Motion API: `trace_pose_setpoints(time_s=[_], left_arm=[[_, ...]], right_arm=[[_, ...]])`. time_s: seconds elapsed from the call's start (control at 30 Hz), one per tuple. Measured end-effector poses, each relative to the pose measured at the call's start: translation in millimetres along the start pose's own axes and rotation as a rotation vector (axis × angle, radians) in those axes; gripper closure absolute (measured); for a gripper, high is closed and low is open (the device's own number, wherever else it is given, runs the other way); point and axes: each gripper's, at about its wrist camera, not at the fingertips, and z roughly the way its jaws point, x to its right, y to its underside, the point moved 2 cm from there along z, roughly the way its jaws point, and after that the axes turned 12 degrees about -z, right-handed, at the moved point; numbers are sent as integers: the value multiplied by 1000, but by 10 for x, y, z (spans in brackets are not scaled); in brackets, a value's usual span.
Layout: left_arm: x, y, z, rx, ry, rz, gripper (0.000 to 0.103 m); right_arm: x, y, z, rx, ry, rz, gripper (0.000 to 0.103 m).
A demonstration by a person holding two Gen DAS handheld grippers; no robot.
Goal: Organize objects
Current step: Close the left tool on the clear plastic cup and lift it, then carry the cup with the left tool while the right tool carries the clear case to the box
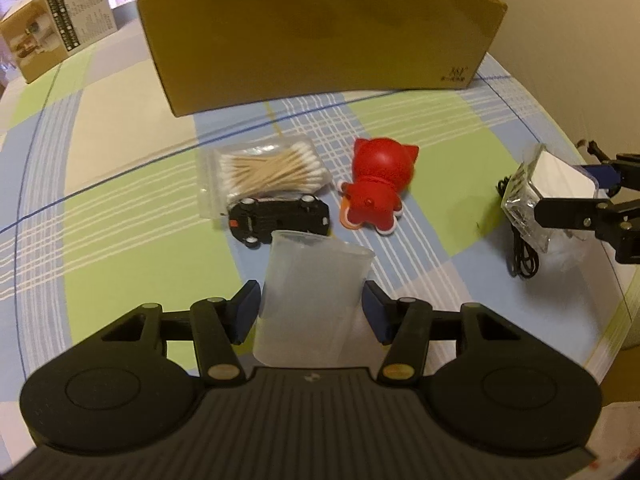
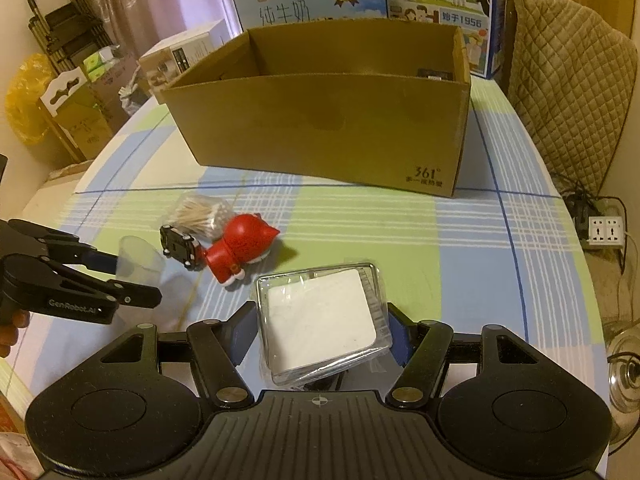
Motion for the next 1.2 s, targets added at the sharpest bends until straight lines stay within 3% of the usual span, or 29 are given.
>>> trace_pose_setpoints(time_s=[0.57, 1.2], left_arm=[[-4, -350, -474, 141, 35, -40, 53], [-46, -1128, -720, 316, 27, -75, 53]], right_arm=[[-18, -306, -75, 71, -22, -28, 40], [262, -1168, -165, 253, -19, -54, 40]])
